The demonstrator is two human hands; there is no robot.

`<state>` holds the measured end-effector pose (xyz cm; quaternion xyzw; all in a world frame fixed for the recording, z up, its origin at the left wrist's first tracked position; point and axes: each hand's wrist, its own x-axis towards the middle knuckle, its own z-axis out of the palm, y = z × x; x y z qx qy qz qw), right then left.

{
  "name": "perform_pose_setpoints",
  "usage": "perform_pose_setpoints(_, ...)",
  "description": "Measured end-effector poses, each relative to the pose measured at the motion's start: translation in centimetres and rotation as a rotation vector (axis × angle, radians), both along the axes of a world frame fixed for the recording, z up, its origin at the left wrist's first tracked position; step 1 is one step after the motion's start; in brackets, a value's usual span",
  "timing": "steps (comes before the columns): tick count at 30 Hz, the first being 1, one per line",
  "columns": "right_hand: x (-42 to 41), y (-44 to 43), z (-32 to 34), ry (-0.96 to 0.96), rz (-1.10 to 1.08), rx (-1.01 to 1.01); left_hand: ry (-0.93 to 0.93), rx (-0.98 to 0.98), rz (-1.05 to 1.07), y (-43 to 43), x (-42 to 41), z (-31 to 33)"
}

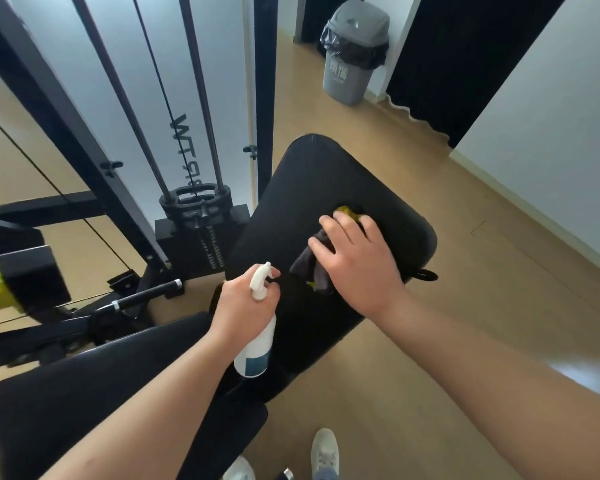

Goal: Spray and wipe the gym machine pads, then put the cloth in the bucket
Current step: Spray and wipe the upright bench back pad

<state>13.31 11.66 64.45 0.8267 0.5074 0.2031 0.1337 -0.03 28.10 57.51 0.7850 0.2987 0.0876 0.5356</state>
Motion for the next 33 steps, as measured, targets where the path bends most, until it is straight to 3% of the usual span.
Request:
perform_pose_setpoints(2,1.0,1.7,1.2,-0.019,-0.075,0.080,-0.014,0.001,0.009,0.0,0.4,-0.1)
perform_pose_setpoints(9,2.8,9.0,-0.5,0.025,-0.289,-0.089,-0.034,-0.018,0.072,1.7,2.1,-0.1)
perform_pose_setpoints(18,6.0,18.5,-1.6,-0.010,-0.186,-0.258,-0.019,-0.028,0.126,4.8,2.3,0.6)
perform_pose_setpoints(33,-1.2,1.4,-1.3,0.095,-0.307,0.029,-0.014,-0.048,-0.081,0.8,1.3,1.1)
